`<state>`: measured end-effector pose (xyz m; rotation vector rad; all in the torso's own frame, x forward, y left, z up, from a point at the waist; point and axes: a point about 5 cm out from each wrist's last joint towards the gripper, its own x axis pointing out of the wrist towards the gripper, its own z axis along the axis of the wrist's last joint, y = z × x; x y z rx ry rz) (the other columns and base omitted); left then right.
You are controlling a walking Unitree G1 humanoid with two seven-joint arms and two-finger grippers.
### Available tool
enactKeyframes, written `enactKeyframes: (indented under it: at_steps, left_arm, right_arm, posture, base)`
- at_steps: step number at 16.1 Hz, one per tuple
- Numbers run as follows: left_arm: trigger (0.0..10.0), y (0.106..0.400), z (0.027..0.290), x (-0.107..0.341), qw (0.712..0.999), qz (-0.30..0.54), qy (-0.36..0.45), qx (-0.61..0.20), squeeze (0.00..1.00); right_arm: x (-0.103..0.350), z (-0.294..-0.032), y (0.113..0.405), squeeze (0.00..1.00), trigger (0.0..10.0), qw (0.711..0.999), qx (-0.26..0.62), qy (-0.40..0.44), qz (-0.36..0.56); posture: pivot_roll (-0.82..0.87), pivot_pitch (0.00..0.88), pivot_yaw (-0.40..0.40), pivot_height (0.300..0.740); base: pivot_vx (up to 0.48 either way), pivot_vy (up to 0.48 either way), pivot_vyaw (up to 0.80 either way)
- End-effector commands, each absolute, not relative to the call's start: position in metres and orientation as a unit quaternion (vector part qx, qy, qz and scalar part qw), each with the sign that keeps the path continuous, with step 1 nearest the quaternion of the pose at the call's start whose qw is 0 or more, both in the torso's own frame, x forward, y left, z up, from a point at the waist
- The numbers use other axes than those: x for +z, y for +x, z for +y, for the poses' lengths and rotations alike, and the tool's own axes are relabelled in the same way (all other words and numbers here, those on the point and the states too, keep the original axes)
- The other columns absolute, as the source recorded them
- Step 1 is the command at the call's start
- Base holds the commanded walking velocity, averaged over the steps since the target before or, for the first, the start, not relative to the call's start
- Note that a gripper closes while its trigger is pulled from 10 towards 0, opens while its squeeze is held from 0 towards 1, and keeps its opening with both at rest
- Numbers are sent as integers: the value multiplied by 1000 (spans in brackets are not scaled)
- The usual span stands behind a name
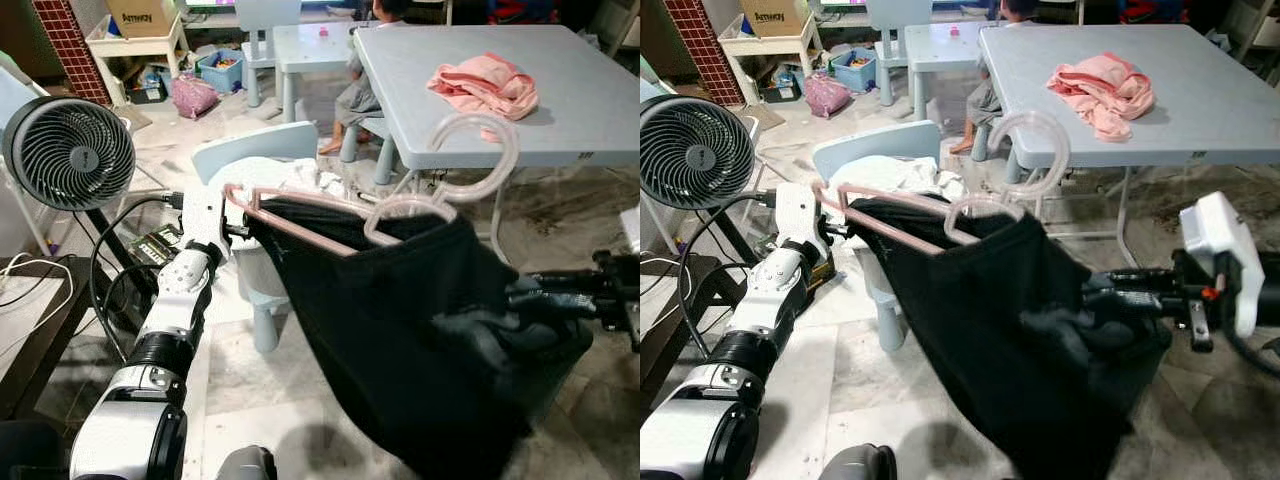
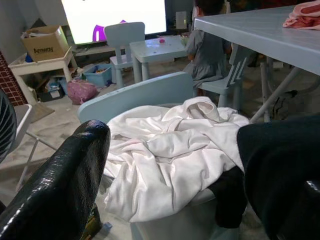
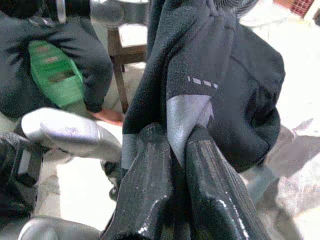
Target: Hang hanger
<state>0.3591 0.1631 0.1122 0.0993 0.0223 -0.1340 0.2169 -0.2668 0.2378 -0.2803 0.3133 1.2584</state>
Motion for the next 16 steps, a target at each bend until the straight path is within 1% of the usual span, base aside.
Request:
enactKeyframes:
  at_steps: [1,3,4,5,6,7,10,11,12,13,14,15,16]
  left_arm:
    - [10000,361,176,117,999,10,39,-37,0]
    - [10000,360,172,112,998,24,36,-43,0]
    - [10000,358,167,107,997,34,36,-54,0]
    - [10000,355,158,100,996,48,34,-74,0]
    - [10000,348,136,89,989,65,27,-131,0]
    - [10000,342,124,85,983,69,24,-167,1000]
    - [10000,333,109,79,974,72,35,-214,1000]
    - [10000,329,102,76,967,73,48,-241,1000]
    - [10000,320,90,73,949,70,82,-296,1000]
    - [10000,318,87,72,943,68,92,-314,1000]
    - [10000,310,81,75,921,55,124,-366,1000]
    - [10000,303,77,78,904,45,143,-401,1000]
    - [10000,298,76,79,893,41,160,-419,1000]
  right_arm:
    - [242,-261,218,0,10000,789,585,-138,122]
    - [249,-249,226,0,10000,808,575,-104,75]
    - [254,-240,233,0,10000,822,564,-71,37]
    - [258,-231,242,0,10000,835,550,-31,-2]
    - [257,-214,258,0,10000,859,508,41,-54]
    - [245,-202,266,0,10000,872,483,51,-56]
    - [225,-184,273,0,10000,888,455,49,-47]
    - [215,-179,278,0,10000,902,428,33,-42]
    - [198,-176,288,0,10000,930,367,-15,-23]
    - [193,-177,291,0,10000,937,348,-33,-15]
    - [179,-187,296,0,10000,944,313,-107,7]
    - [170,-197,298,0,10000,939,295,-176,24]
    - [164,-207,300,0,10000,932,282,-225,35]
  posture:
    - [-149,19,16,740]
    - [-146,18,15,740]
    - [-145,16,15,740]
    - [-143,14,13,740]
    - [-138,10,11,740]
    - [-131,6,9,740]
    - [-120,0,8,740]
    - [-118,0,8,740]
    - [-116,0,6,740]
    - [-116,0,6,740]
    - [-113,0,7,740]
    - [-113,0,7,740]
    - [-108,3,8,740]
  base:
    - [0,0,0]
    - [0,0,0]
    - [0,0,0]
    - [0,0,0]
    - [0,0,0]
    - [0,0,0]
    - [0,0,0]
    - [0,0,0]
    - [0,0,0]
    - [0,0,0]
    - [0,0,0]
    - [0,0,0]
    - [0,0,0]
